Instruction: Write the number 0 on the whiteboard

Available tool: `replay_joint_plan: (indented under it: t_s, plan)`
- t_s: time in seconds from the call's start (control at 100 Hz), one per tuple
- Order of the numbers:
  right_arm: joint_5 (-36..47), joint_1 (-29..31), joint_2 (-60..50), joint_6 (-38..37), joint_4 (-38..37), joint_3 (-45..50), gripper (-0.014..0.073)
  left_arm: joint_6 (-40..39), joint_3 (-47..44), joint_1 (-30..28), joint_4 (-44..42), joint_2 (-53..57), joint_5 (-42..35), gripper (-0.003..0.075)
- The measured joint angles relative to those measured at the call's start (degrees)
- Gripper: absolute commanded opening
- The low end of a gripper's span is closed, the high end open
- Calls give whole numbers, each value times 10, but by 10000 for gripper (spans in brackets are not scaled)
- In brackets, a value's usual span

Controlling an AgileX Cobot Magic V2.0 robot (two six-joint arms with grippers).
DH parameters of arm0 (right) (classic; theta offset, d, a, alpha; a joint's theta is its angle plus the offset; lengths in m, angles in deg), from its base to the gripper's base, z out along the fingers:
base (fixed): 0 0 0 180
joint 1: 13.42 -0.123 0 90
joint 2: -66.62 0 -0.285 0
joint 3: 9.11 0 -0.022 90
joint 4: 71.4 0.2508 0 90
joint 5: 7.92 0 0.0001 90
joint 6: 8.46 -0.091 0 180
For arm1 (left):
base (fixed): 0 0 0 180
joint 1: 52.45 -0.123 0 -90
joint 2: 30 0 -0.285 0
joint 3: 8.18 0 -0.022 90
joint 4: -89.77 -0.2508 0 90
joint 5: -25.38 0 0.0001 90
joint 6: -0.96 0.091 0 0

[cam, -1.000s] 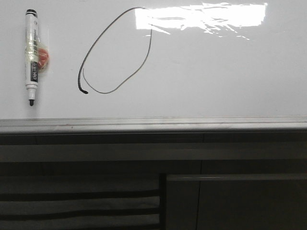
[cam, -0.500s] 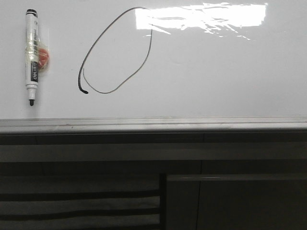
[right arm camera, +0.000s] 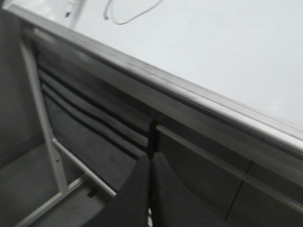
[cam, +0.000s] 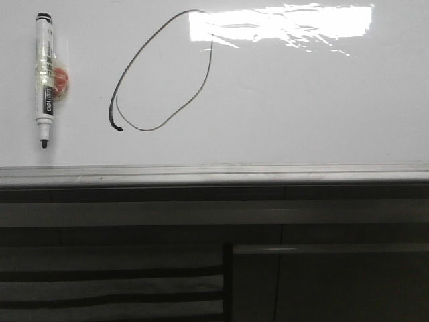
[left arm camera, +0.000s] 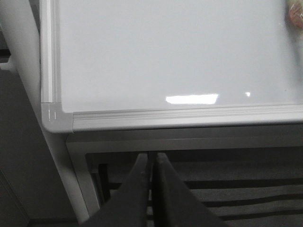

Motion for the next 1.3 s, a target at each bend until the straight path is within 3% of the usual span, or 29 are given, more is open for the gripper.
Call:
replay_joint_plan:
  t_s: [0.09,0.18,0.39,0.53,0.76,1.3]
  plan:
    - [-13,46,-47,-131,-90,1,-69,0,0,0,0,0,0,-20]
    - [-32,103,-63,-185,-122,1,-69,0,0,0,1,0,0,-20]
    - [-83,255,-64,-206,-138,1,-69,0,0,0,2,0,0,-20]
    - [-84,321,-64,-209,-138,1,-69,0,0,0,2,0,0,-20]
    - [-85,354,-64,-209,-139,1,-69,0,0,0,2,0,0,-20]
    - [-85,361,-64,-164,-139,1,-69,0,0,0,2,0,0,-20]
